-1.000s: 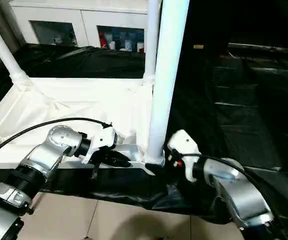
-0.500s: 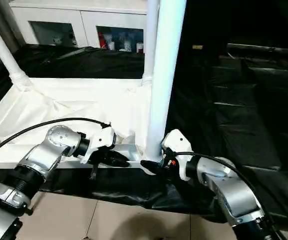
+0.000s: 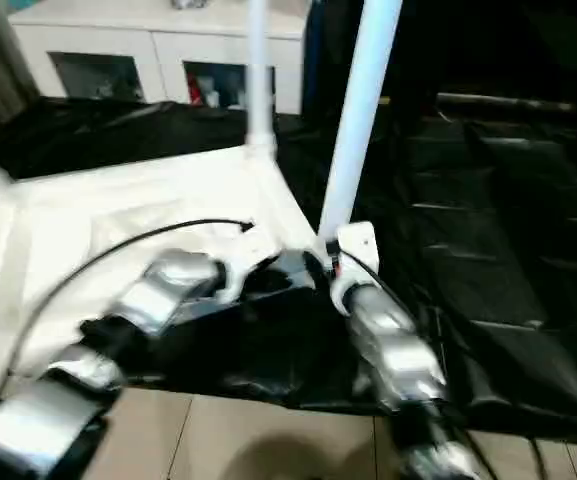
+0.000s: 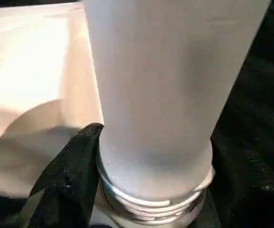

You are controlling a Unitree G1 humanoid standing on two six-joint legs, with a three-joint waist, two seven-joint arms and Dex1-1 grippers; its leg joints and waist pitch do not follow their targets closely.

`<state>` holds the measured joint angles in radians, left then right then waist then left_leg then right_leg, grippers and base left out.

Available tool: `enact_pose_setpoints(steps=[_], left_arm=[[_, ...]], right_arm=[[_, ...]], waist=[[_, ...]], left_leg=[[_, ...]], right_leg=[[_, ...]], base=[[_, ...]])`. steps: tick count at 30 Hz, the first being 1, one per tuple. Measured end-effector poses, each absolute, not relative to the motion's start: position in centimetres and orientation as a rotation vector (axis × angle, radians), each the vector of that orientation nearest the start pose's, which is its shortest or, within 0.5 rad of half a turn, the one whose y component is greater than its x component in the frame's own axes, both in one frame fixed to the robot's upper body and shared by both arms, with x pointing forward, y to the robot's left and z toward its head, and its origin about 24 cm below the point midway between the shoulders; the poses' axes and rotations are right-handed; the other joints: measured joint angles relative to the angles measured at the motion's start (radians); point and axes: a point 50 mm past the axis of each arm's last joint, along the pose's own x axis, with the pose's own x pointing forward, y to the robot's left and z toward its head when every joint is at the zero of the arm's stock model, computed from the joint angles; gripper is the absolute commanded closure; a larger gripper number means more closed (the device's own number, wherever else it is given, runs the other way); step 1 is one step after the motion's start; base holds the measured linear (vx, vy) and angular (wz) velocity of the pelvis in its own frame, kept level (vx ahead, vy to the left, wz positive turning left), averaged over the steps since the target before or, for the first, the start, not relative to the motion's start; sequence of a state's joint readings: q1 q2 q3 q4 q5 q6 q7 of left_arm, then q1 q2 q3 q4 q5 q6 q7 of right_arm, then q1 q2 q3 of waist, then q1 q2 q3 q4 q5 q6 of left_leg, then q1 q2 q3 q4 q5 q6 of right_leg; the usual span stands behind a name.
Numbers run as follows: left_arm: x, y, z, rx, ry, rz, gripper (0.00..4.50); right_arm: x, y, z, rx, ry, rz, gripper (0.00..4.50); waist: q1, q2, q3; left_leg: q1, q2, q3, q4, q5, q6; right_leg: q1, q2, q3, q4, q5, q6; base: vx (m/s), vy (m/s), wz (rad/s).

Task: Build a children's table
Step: Rotate leg to tighten

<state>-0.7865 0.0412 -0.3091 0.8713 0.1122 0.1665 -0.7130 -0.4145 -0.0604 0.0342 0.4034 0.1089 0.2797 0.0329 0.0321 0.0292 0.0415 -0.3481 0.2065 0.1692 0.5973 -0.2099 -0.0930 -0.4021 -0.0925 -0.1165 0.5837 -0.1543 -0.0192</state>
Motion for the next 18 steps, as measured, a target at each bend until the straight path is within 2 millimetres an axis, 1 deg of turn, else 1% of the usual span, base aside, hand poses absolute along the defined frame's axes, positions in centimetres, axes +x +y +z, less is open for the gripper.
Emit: enact_pose_setpoints(steps=[3,7,8,9,11,12,14,16,18], left_arm=[[34.4,3.5,4.6,0.369,0.410,-1.008,4.50],[34.5,3.5,4.6,0.367,0.413,-1.001,4.50],[34.6,3.7,4.6,0.370,0.415,-0.997,4.50],[34.7,3.8,4.6,0.373,0.415,-0.996,4.50],[34.7,3.9,4.7,0.379,0.407,-1.005,4.50],[34.7,4.0,4.7,0.381,0.404,-1.013,4.50],[34.7,4.3,4.7,0.385,0.401,-1.032,4.50],[34.6,4.6,4.7,0.389,0.396,-1.053,4.50],[34.5,5.0,4.7,0.395,0.381,-1.084,4.50]], right_arm=[[33.0,-12.1,3.6,0.013,0.286,0.118,1.75],[33.4,-11.6,3.4,0.014,0.270,0.115,1.75],[33.4,-11.6,3.4,0.011,0.259,0.115,1.40],[33.4,-11.6,3.4,0.010,0.251,0.116,1.40],[33.3,-11.7,3.4,0.013,0.230,0.133,1.05],[33.2,-11.7,3.4,0.014,0.226,0.153,1.02],[33.1,-12.0,3.6,0.010,0.221,0.196,0.72],[32.8,-12.1,3.7,0.012,0.214,0.231,0.61],[32.6,-12.6,3.9,-0.011,0.225,0.268,0.53]], waist=[[0.002,0.001,-0.001],[-0.003,0.001,-0.001],[-0.003,0.001,-0.001],[-0.003,0.001,-0.001],[-0.004,0.002,0.000],[-0.005,0.003,0.000],[-0.004,0.004,0.000],[-0.004,0.004,0.001],[-0.002,0.007,0.001]], left_leg=[[-0.001,0.000,0.000,-0.001,0.000,0.000],[0.000,0.000,0.000,0.000,0.000,0.000],[0.000,0.000,0.000,0.000,0.000,0.000],[-0.001,0.000,0.000,0.000,0.000,0.000],[-0.001,0.000,0.000,-0.001,0.000,0.000],[-0.001,0.000,0.000,-0.001,0.000,0.000],[-0.002,0.000,0.000,-0.001,0.000,0.000],[-0.002,0.001,0.000,-0.001,0.000,0.000],[-0.002,0.001,0.000,-0.001,0.000,0.001]], right_leg=[[0.000,0.000,-0.001,0.000,0.000,0.000],[0.000,0.000,0.000,-0.001,0.000,0.000],[0.000,0.000,0.000,-0.001,0.000,0.000],[0.000,0.000,0.000,-0.001,0.000,0.000],[-0.001,0.000,-0.001,-0.001,0.000,0.000],[-0.001,0.001,-0.001,-0.001,0.000,0.000],[-0.002,0.001,-0.001,-0.001,0.000,0.000],[-0.002,0.001,-0.001,-0.001,0.002,-0.005],[-0.002,0.001,-0.001,-0.002,0.002,-0.005]], base=[[0.000,0.000,0.00],[0.000,0.000,0.00],[0.000,0.000,0.00],[0.000,0.000,0.00],[0.000,0.000,0.00],[0.000,0.000,0.00],[0.000,0.000,0.00],[0.000,0.000,0.00],[0.000,0.000,0.00]])
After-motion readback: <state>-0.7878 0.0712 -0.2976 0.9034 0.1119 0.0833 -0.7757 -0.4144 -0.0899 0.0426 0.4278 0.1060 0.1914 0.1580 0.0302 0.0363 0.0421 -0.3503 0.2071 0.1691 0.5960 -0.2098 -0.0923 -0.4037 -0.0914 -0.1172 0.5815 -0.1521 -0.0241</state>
